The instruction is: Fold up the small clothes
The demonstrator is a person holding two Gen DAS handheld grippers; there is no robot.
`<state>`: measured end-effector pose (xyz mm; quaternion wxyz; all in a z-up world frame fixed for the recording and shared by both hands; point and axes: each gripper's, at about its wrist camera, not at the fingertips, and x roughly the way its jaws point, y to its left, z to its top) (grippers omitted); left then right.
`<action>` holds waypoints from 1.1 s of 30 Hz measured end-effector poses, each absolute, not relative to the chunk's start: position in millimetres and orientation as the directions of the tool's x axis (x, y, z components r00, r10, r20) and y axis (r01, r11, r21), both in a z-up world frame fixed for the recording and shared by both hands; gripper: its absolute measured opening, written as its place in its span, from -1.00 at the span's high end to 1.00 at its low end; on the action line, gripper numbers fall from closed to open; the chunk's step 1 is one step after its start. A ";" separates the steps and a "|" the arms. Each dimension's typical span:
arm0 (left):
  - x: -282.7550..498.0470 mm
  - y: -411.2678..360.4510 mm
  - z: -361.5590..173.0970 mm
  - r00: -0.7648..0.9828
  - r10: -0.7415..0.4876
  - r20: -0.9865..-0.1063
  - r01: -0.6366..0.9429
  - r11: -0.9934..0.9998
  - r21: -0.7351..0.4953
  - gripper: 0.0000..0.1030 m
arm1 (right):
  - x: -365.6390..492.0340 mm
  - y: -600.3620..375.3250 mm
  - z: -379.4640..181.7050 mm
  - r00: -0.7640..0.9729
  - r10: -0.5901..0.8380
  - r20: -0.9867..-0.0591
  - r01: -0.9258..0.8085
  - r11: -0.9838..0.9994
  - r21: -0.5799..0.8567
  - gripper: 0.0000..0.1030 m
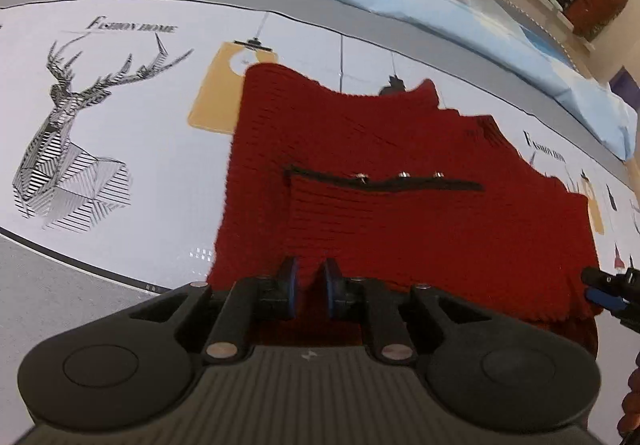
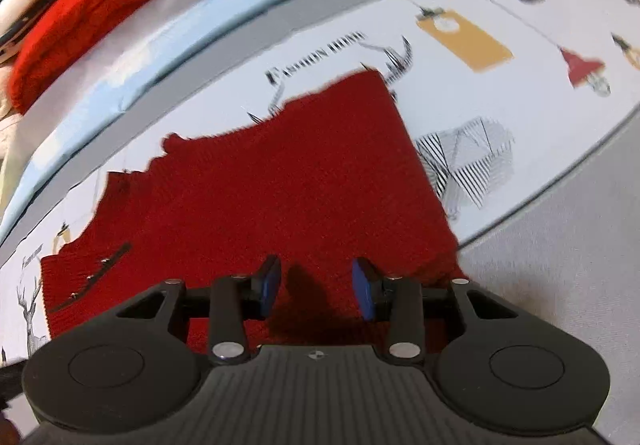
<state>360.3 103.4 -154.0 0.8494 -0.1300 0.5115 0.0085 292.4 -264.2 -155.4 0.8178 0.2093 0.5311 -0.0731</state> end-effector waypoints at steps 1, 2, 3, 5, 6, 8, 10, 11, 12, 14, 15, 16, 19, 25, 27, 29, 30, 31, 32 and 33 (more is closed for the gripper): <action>360.4 104.3 -150.3 0.482 -0.110 -0.869 -0.152 0.967 -0.206 0.71 | 292.5 -264.8 -155.7 0.428 0.100 -0.898 0.340 0.903 0.262 0.14; 359.3 105.3 -144.9 0.504 -0.108 -0.857 -0.153 0.966 -0.211 0.71 | 292.3 -266.8 -158.8 0.420 0.106 -0.901 0.350 0.897 0.269 0.12; 358.9 106.2 -140.1 0.524 -0.111 -0.844 -0.151 0.963 -0.221 0.71 | 292.0 -270.6 -163.7 0.405 0.125 -0.906 0.373 0.882 0.288 0.12; 360.3 106.7 -133.7 0.551 -0.121 -0.826 -0.148 0.960 -0.239 0.69 | 290.2 -276.9 -172.2 0.383 0.139 -0.913 0.416 0.857 0.305 0.13; 360.5 107.4 -133.4 0.550 -0.122 -0.826 -0.150 0.959 -0.242 0.60 | 290.1 -276.3 -172.0 0.383 0.135 -0.914 0.413 0.860 0.300 0.13; 360.8 110.8 -138.3 0.530 -0.128 -0.839 -0.169 0.953 -0.252 0.38 | 290.0 -272.0 -165.5 0.397 0.119 -0.910 0.397 0.872 0.287 0.13; 362.4 114.1 -145.6 0.507 -0.151 -0.848 -0.187 0.942 -0.280 0.34 | 289.5 -269.1 -157.3 0.424 0.104 -0.899 0.381 0.881 0.281 0.12; 363.9 116.3 -150.5 0.492 -0.172 -0.853 -0.199 0.932 -0.303 0.34 | 289.5 -268.8 -154.8 0.432 0.101 -0.896 0.376 0.883 0.281 0.11; 363.9 118.1 -154.4 0.483 -0.192 -0.855 -0.209 0.922 -0.325 0.32 | 289.7 -269.0 -153.4 0.437 0.099 -0.894 0.376 0.883 0.281 0.11; 362.7 120.4 -159.0 0.488 -0.205 -0.849 -0.217 0.913 -0.346 0.24 | 289.4 -270.4 -153.1 0.437 0.089 -0.895 0.385 0.881 0.276 0.11; 363.5 120.1 -159.9 0.491 -0.205 -0.847 -0.211 0.915 -0.344 0.22 | 290.1 -271.1 -153.1 0.435 0.089 -0.896 0.387 0.880 0.275 0.11; 364.2 119.4 -160.7 0.494 -0.206 -0.845 -0.207 0.916 -0.344 0.20 | 290.0 -271.6 -153.5 0.434 0.090 -0.896 0.389 0.879 0.276 0.11; 365.5 116.4 -162.8 0.499 -0.196 -0.844 -0.208 0.918 -0.336 0.13 | 289.0 -271.6 -151.7 0.443 0.097 -0.891 0.378 0.881 0.284 0.11; 366.4 99.7 -159.9 0.522 -0.118 -0.845 -0.154 0.961 -0.230 0.60 | 291.2 -261.6 -145.2 0.476 0.088 -0.875 0.313 0.913 0.262 0.11; 363.8 95.9 -151.4 0.550 -0.096 -0.830 -0.115 0.975 -0.189 0.84 | 292.2 -258.3 -144.6 0.480 0.092 -0.873 0.297 0.919 0.261 0.11; 359.1 96.9 -133.9 0.593 -0.093 -0.800 -0.103 0.976 -0.190 0.86 | 293.0 -255.6 -144.1 0.483 0.093 -0.870 0.289 0.922 0.259 0.11; 356.2 98.0 -123.2 0.620 -0.089 -0.780 -0.096 0.977 -0.188 0.86 | 293.4 -254.4 -143.6 0.487 0.094 -0.868 0.284 0.923 0.260 0.11; 353.0 100.5 -111.4 0.647 -0.077 -0.758 -0.099 0.978 -0.185 0.87 | 293.5 -253.5 -142.9 0.490 0.096 -0.866 0.282 0.923 0.262 0.11; 348.6 105.1 -99.0 0.676 -0.057 -0.735 -0.114 0.977 -0.180 0.87 | 293.5 -252.4 -142.1 0.494 0.099 -0.864 0.279 0.923 0.266 0.11; 346.2 109.1 -92.2 0.689 -0.035 -0.724 -0.129 0.977 -0.170 0.86 | 293.6 -251.6 -141.6 0.495 0.104 -0.863 0.276 0.922 0.270 0.11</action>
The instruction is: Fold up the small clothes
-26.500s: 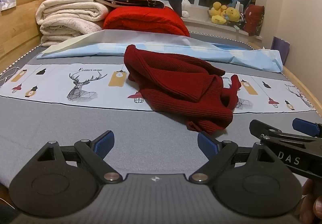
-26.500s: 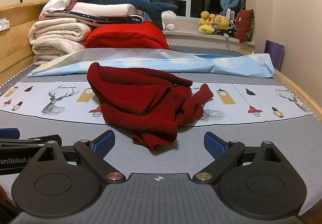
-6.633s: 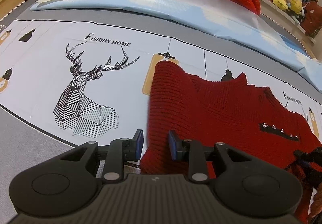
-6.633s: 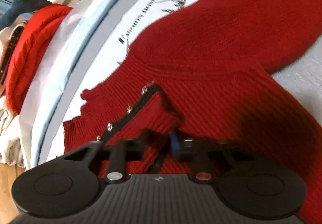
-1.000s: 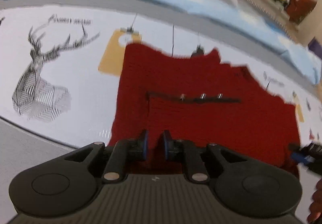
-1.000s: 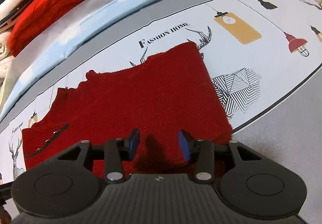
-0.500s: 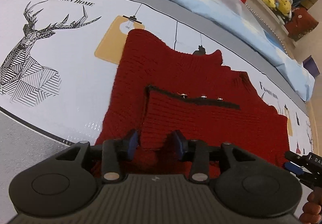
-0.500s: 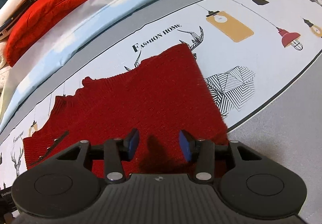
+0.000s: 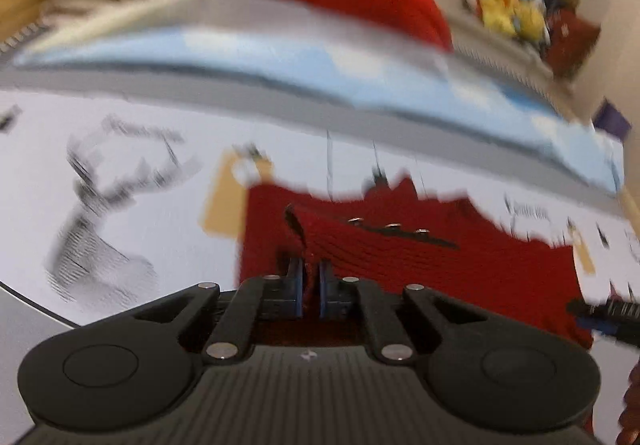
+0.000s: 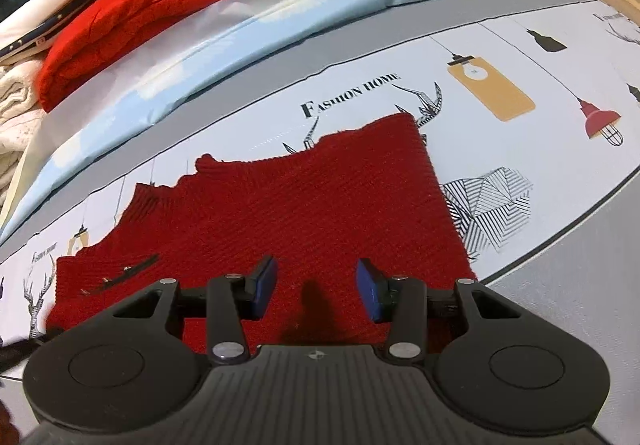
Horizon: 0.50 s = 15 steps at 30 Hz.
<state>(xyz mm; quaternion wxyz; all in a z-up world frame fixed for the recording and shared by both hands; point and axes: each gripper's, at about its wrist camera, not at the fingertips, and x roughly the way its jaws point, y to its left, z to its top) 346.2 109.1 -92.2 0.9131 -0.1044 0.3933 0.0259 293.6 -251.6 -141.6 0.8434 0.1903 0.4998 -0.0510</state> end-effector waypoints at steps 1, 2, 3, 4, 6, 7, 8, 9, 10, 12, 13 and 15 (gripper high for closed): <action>345.2 112.0 -89.5 0.690 -0.011 -0.724 -0.148 0.976 -0.157 0.86 | 294.0 -251.0 -141.7 0.495 0.110 -0.862 0.274 0.921 0.275 0.11; 347.3 115.2 -93.0 0.670 0.004 -0.742 -0.168 0.975 -0.146 0.85 | 294.3 -251.0 -142.5 0.492 0.120 -0.862 0.273 0.919 0.284 0.11; 350.5 118.1 -100.1 0.640 -0.003 -0.768 -0.173 0.974 -0.148 0.84 | 294.2 -251.0 -144.7 0.487 0.131 -0.864 0.274 0.916 0.294 0.11; 353.2 121.9 -109.0 0.606 -0.008 -0.796 -0.191 0.969 -0.155 0.83 | 294.5 -250.8 -147.3 0.479 0.135 -0.868 0.273 0.916 0.293 0.11; 357.5 130.0 -124.8 0.540 -0.024 -0.842 -0.243 0.952 -0.183 0.83 | 294.6 -251.5 -154.0 0.451 0.114 -0.885 0.290 0.919 0.266 0.11; 358.5 130.9 -128.6 0.525 -0.034 -0.850 -0.245 0.951 -0.190 0.81 | 293.9 -253.9 -157.4 0.438 0.105 -0.893 0.312 0.914 0.260 0.11; 359.4 128.4 -129.5 0.520 -0.036 -0.853 -0.227 0.957 -0.179 0.75 | 293.8 -256.8 -159.9 0.430 0.107 -0.897 0.332 0.905 0.267 0.11; 358.8 124.8 -127.3 0.531 -0.027 -0.847 -0.211 0.964 -0.163 0.74 | 293.9 -259.4 -161.7 0.424 0.108 -0.899 0.347 0.898 0.271 0.11; 357.3 121.8 -121.7 0.561 -0.009 -0.828 -0.203 0.968 -0.148 0.74 | 294.5 -261.5 -162.5 0.422 0.099 -0.901 0.354 0.897 0.265 0.11; 351.2 114.5 -110.2 0.630 -0.003 -0.777 -0.163 0.977 -0.136 0.74 | 295.0 -264.0 -164.8 0.416 0.077 -0.906 0.366 0.898 0.245 0.11; 350.3 111.3 -107.3 0.650 -0.017 -0.760 -0.139 0.980 -0.140 0.74 | 295.1 -265.9 -166.5 0.412 0.069 -0.909 0.373 0.897 0.237 0.11; 352.6 107.6 -109.0 0.656 -0.063 -0.752 -0.105 0.979 -0.174 0.74 | 295.6 -269.4 -170.6 0.404 0.066 -0.912 0.384 0.893 0.234 0.12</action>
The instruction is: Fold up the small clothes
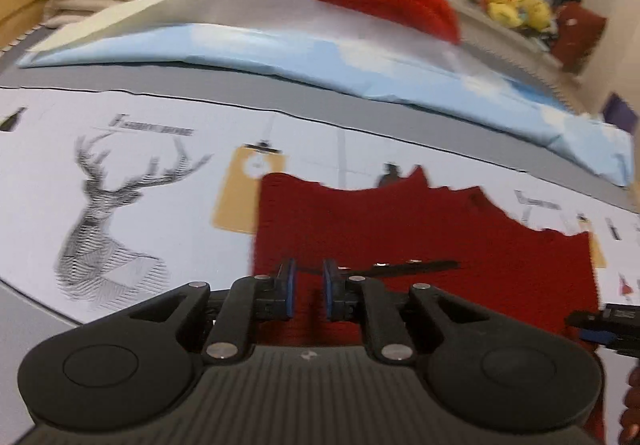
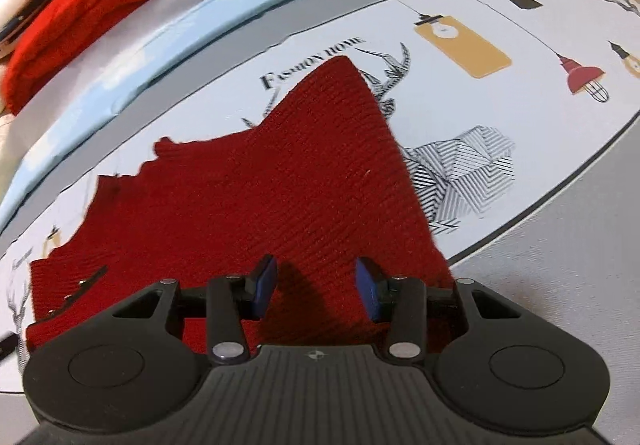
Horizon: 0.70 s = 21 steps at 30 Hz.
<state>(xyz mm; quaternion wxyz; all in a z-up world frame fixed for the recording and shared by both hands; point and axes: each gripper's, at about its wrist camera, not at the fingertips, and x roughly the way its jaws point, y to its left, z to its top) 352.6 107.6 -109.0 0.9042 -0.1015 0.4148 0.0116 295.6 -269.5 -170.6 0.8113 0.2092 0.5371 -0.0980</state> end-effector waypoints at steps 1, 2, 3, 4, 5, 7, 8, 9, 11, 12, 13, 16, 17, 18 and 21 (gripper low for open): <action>356.1 106.4 -114.3 0.636 -0.087 -0.767 -0.096 0.977 -0.191 0.74 | 295.8 -270.5 -171.6 0.402 0.066 -0.913 0.388 0.891 0.236 0.13; 360.0 106.8 -124.3 0.596 -0.108 -0.795 -0.098 0.974 -0.206 0.74 | 296.0 -270.6 -171.3 0.402 0.066 -0.913 0.391 0.890 0.236 0.13; 364.6 108.7 -135.2 0.548 -0.116 -0.828 -0.111 0.971 -0.210 0.73 | 296.4 -269.4 -169.5 0.404 0.063 -0.913 0.391 0.890 0.234 0.13; 367.4 110.6 -147.8 0.489 -0.111 -0.865 -0.127 0.972 -0.197 0.75 | 296.6 -268.4 -167.2 0.409 0.061 -0.910 0.391 0.890 0.235 0.13; 366.9 112.4 -153.6 0.478 -0.108 -0.872 -0.131 0.973 -0.192 0.76 | 296.6 -267.7 -164.9 0.418 0.061 -0.906 0.389 0.889 0.239 0.12; 367.9 112.2 -146.6 0.493 -0.103 -0.864 -0.130 0.973 -0.189 0.76 | 297.4 -266.5 -161.4 0.431 0.060 -0.900 0.378 0.894 0.241 0.12; 366.7 111.5 -138.8 0.514 -0.103 -0.852 -0.125 0.973 -0.193 0.72 | 298.3 -266.5 -161.6 0.429 0.057 -0.902 0.374 0.897 0.235 0.12; 366.0 110.6 -133.9 0.532 -0.103 -0.840 -0.115 0.974 -0.193 0.70 | 299.0 -267.9 -164.2 0.416 0.058 -0.908 0.375 0.898 0.229 0.12; 366.1 109.8 -129.1 0.525 -0.090 -0.846 -0.112 0.978 -0.174 0.69 | 298.7 -272.6 -169.8 0.389 0.072 -0.919 0.398 0.886 0.238 0.12; 365.8 111.6 -127.3 0.517 -0.085 -0.852 -0.124 0.977 -0.172 0.69 | 298.2 -273.7 -169.4 0.381 0.076 -0.922 0.405 0.882 0.240 0.13; 364.4 113.9 -122.9 0.519 -0.086 -0.851 -0.134 0.974 -0.181 0.69 | 298.0 -273.7 -165.7 0.382 0.075 -0.921 0.406 0.882 0.240 0.13; 357.4 116.1 -96.8 0.558 -0.089 -0.825 -0.122 0.975 -0.188 0.69 | 295.6 -274.1 -144.1 0.421 0.063 -0.905 0.401 0.882 0.248 0.12; 352.4 115.1 -87.9 0.574 -0.087 -0.814 -0.114 0.976 -0.184 0.69 | 294.9 -274.9 -134.5 0.440 0.059 -0.896 0.393 0.885 0.251 0.12; 347.1 114.6 -77.5 0.593 -0.086 -0.801 -0.103 0.978 -0.182 0.67 | 294.0 -276.7 -126.7 0.455 0.055 -0.889 0.389 0.886 0.253 0.12; 333.1 115.7 -53.0 0.643 -0.077 -0.762 -0.080 0.983 -0.166 0.58 | 288.0 -284.3 -96.5 0.507 0.039 -0.861 0.371 0.892 0.259 0.12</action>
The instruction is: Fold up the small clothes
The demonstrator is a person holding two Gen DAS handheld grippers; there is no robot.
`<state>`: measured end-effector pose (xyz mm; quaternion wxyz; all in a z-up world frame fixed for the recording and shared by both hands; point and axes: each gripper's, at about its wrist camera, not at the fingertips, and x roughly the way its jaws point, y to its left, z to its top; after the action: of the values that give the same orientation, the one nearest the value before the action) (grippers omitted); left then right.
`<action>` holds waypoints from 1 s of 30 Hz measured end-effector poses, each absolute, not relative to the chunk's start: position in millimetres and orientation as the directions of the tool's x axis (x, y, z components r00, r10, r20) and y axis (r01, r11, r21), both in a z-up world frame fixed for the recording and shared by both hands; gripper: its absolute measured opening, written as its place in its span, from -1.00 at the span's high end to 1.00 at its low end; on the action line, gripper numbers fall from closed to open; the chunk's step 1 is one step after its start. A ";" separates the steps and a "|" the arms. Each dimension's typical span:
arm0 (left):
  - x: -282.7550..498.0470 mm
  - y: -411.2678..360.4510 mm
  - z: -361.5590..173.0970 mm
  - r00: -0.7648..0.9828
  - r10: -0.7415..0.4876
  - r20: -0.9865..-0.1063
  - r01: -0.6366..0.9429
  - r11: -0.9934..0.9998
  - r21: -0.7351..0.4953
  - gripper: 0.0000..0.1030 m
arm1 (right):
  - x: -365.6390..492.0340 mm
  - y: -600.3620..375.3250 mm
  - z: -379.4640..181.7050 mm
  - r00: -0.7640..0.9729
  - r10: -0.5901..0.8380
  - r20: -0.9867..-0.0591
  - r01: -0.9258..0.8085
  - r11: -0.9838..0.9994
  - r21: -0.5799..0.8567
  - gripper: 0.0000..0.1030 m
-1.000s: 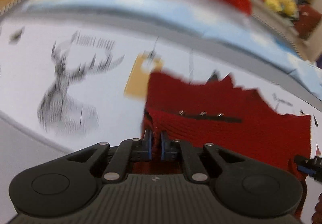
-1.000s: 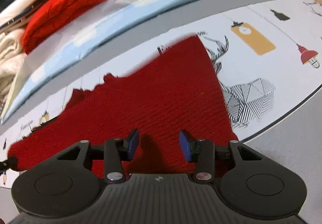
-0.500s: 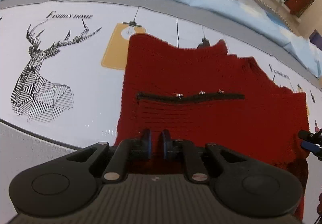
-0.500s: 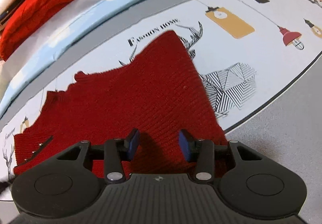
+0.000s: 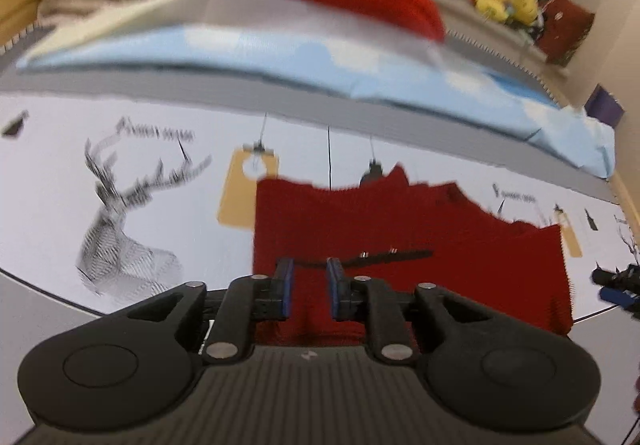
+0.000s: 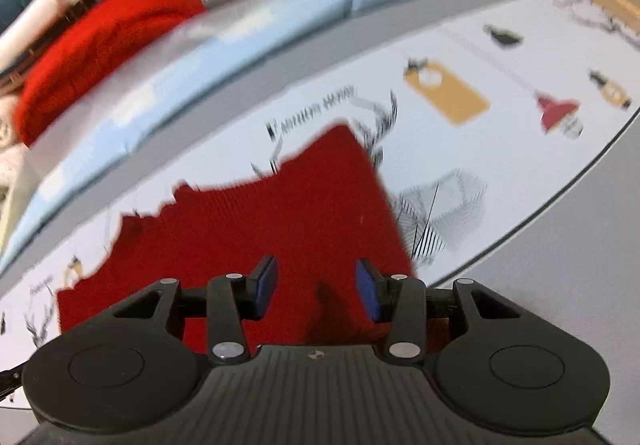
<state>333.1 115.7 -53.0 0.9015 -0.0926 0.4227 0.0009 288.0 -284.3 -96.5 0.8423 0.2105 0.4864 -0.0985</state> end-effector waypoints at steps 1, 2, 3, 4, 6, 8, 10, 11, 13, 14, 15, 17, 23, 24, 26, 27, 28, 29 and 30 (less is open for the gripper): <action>328.3 115.7 -46.6 0.656 -0.070 -0.752 -0.073 0.985 -0.156 0.58 | 284.8 -286.1 -86.1 0.526 0.030 -0.850 0.358 0.899 0.253 0.12; 322.0 115.7 -39.7 0.671 -0.064 -0.738 -0.063 0.988 -0.143 0.58 | 280.5 -287.9 -75.1 0.548 0.020 -0.836 0.342 0.907 0.245 0.12; 315.2 116.1 -34.0 0.685 -0.061 -0.726 -0.054 0.989 -0.135 0.58 | 276.3 -289.8 -65.2 0.566 0.011 -0.824 0.327 0.915 0.236 0.12; 306.7 116.5 -27.7 0.701 -0.059 -0.711 -0.047 0.991 -0.129 0.58 | 270.7 -292.4 -54.1 0.585 0.001 -0.811 0.313 0.922 0.227 0.12; 283.9 117.1 -19.0 0.727 -0.043 -0.685 -0.042 0.994 -0.106 0.58 | 254.0 -299.4 -29.5 0.630 -0.009 -0.776 0.290 0.930 0.225 0.12; 253.6 118.8 -12.4 0.732 -0.013 -0.682 -0.060 0.995 -0.083 0.59 | 232.4 -309.0 -7.2 0.660 -0.005 -0.751 0.287 0.926 0.246 0.12; 228.5 121.2 -6.0 0.715 -0.031 -0.698 -0.043 0.995 -0.088 0.59 | 203.8 -320.6 13.6 0.673 -0.012 -0.739 0.314 0.910 0.271 0.11; 214.1 122.8 -0.8 0.709 -0.043 -0.704 -0.028 0.996 -0.089 0.59 | 190.4 -325.9 21.9 0.676 -0.002 -0.736 0.313 0.906 0.285 0.11; 187.1 126.1 10.5 0.711 -0.045 -0.702 -0.008 0.997 -0.072 0.59 | 158.9 -337.4 33.8 0.677 0.041 -0.735 0.287 0.905 0.315 0.11; 170.7 127.8 15.8 0.714 -0.052 -0.699 0.013 0.998 -0.060 0.59 | 140.6 -344.8 37.9 0.675 0.052 -0.736 0.280 0.905 0.321 0.11; 153.0 130.4 19.3 0.714 -0.062 -0.697 0.034 0.998 -0.054 0.59 | 124.3 -349.6 40.0 0.672 0.052 -0.738 0.276 0.908 0.315 0.11; 123.0 138.0 18.3 0.710 -0.076 -0.701 0.042 0.997 -0.065 0.59 | 92.5 -359.8 37.3 0.658 0.043 -0.752 0.275 0.916 0.293 0.11; 60.0 167.5 -54.7 0.600 -0.135 -0.788 -0.066 0.974 -0.217 0.59 | 23.7 -380.2 -28.3 0.543 0.039 -0.839 0.343 0.901 0.264 0.11; 56.3 170.5 -75.0 0.540 -0.131 -0.831 -0.102 0.970 -0.219 0.60 | 18.3 -380.7 -43.9 0.500 0.042 -0.865 0.353 0.902 0.248 0.12; 49.9 173.6 -105.9 0.441 -0.128 -0.888 -0.136 0.969 -0.208 0.59 | 9.8 -382.5 -71.4 0.403 0.054 -0.914 0.397 0.889 0.228 0.11; 49.0 172.3 -112.3 0.425 -0.124 -0.897 -0.117 0.975 -0.191 0.58 | 8.2 -381.8 -79.5 0.382 0.067 -0.922 0.401 0.887 0.231 0.11; 48.2 170.6 -117.1 0.414 -0.110 -0.903 -0.092 0.983 -0.161 0.56 | 7.0 -381.2 -85.1 0.363 0.069 -0.929 0.392 0.893 0.219 0.12; 47.3 171.3 -119.8 0.410 -0.100 -0.907 -0.085 0.985 -0.147 0.51 | 6.4 -379.6 -88.9 0.349 0.063 -0.935 0.379 0.903 0.202 0.12; 46.2 174.8 -122.1 0.403 -0.103 -0.909 -0.095 0.984 -0.153 0.48 | 5.6 -377.9 -92.1 0.338 0.052 -0.940 0.372 0.910 0.184 0.12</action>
<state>46.2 174.8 -122.1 0.8327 -0.0904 0.5463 -0.0024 5.6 -377.9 -92.1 0.7963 0.1870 0.5664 -0.1007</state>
